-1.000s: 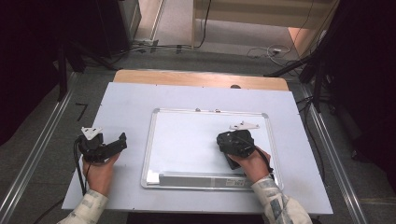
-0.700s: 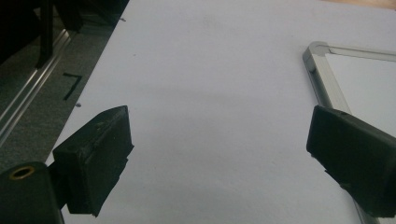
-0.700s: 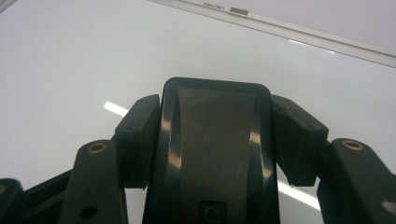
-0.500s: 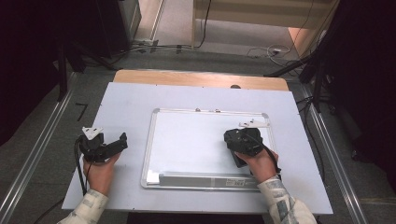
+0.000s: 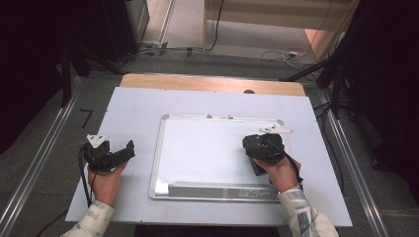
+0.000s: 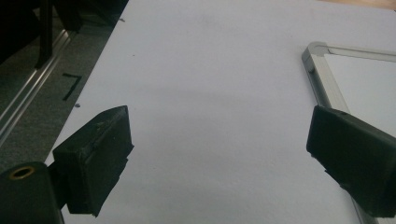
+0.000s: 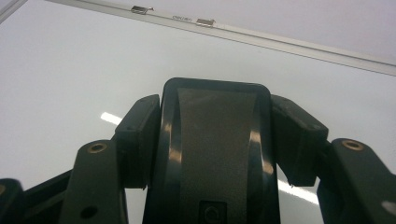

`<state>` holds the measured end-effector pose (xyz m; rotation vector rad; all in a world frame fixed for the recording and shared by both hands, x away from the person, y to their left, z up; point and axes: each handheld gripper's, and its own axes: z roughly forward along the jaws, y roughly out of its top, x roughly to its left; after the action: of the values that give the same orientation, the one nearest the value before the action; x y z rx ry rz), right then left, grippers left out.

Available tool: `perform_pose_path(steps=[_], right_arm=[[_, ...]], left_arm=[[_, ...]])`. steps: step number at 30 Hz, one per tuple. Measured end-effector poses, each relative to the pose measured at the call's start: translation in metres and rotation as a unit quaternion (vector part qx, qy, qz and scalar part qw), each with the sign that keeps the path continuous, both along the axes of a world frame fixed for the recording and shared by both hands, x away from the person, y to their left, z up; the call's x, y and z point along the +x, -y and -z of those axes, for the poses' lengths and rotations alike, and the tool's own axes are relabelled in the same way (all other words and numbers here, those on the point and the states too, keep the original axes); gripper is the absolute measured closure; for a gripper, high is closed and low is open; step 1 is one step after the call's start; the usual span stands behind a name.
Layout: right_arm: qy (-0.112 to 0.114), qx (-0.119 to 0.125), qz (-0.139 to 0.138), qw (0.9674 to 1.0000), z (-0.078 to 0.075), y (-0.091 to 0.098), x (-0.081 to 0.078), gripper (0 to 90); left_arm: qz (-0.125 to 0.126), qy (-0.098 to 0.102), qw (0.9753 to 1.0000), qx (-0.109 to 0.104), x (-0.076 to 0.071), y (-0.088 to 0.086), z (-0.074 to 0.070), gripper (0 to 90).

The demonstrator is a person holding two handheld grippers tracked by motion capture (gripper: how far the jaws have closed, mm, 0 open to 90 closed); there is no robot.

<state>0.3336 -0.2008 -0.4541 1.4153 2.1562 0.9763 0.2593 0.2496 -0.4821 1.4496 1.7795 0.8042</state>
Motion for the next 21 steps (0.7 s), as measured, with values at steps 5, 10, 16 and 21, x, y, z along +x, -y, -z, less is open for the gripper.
perform_pose_path(steps=[5, 10, 16, 21], right_arm=[[0.001, -0.001, 0.002, 1.0000, 0.000, 0.002, 0.001, 37.0], [0.001, 0.000, 0.007, 1.0000, -0.001, 0.004, 0.002, 37.1], [0.005, 0.003, 0.024, 0.9997, -0.003, 0.012, 0.007, 37.1], [0.004, 0.000, 0.038, 0.9993, -0.004, 0.019, 0.014, 37.1]], left_arm=[[0.001, 0.000, 1.0000, -0.001, 0.000, 0.000, 0.000, 7.3], [0.001, 0.000, 1.0000, -0.001, 0.000, 0.000, 0.000, 7.3], [0.000, 0.000, 1.0000, 0.000, 0.000, 0.000, 0.000, 7.3], [0.000, 0.001, 1.0000, -0.002, -0.001, -0.001, 0.000, 7.3]])
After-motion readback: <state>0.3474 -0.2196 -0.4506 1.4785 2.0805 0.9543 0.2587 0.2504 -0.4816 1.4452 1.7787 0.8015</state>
